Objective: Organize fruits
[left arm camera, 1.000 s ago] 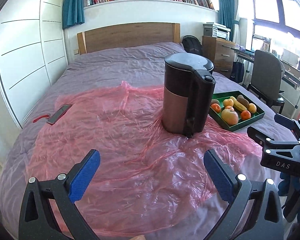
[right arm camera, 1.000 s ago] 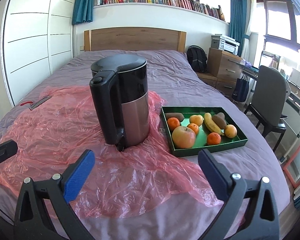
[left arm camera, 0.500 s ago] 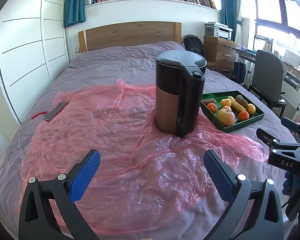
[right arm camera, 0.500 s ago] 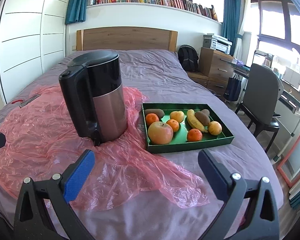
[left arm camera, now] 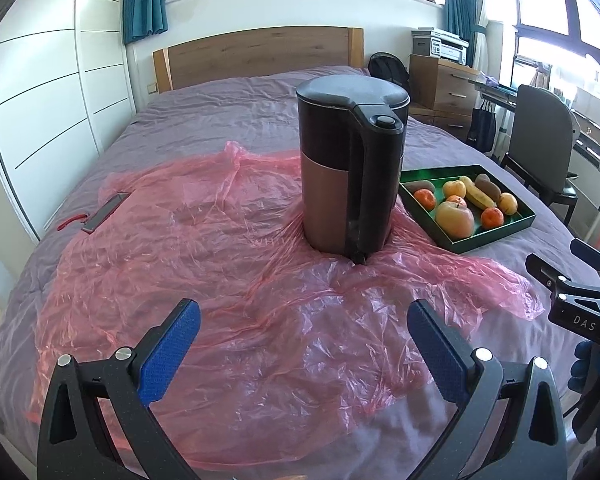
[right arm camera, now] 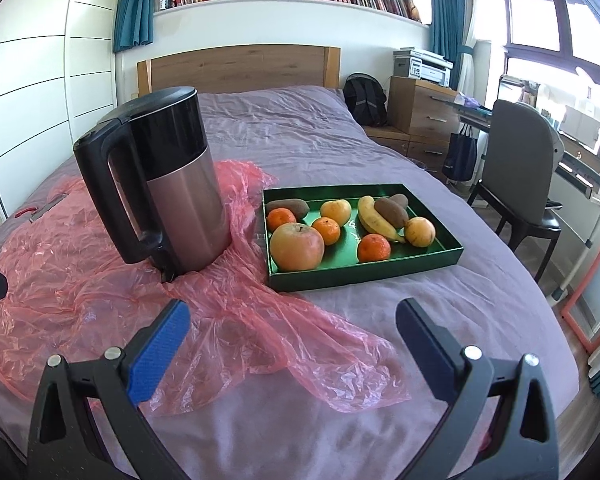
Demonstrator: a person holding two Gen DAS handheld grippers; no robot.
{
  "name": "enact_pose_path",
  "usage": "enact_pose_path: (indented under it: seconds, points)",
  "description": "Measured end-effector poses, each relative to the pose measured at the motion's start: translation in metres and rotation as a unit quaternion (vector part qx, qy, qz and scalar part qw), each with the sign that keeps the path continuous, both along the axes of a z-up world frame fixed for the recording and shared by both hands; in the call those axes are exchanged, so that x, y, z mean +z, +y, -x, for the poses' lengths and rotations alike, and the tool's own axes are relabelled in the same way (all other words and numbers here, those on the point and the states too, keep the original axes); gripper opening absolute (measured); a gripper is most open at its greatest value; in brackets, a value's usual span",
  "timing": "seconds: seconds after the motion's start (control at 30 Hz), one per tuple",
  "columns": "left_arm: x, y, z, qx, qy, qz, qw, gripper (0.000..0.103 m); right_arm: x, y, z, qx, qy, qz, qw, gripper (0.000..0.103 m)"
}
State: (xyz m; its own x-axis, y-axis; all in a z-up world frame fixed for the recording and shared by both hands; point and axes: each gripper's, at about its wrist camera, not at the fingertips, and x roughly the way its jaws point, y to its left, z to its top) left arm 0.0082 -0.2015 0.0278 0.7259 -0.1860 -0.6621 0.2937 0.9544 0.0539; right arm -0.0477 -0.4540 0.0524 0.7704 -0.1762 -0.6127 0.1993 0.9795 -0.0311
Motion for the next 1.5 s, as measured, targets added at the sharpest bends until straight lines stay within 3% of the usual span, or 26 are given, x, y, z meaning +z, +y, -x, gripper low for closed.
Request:
enact_pose_path:
  seconds: [0.77,1.5]
  points:
    - [-0.012,-0.016,-0.008,-0.015,0.009,-0.008,0.9998,0.102,-0.014,-0.007,-0.011,0.003,0.005,-0.014,1.000,0.103]
    - [-0.018,-0.002,-0.015,0.003,0.018,0.003,0.9998,0.102,-0.015,0.006,-0.017,0.022,0.003,-0.013,1.000,0.103]
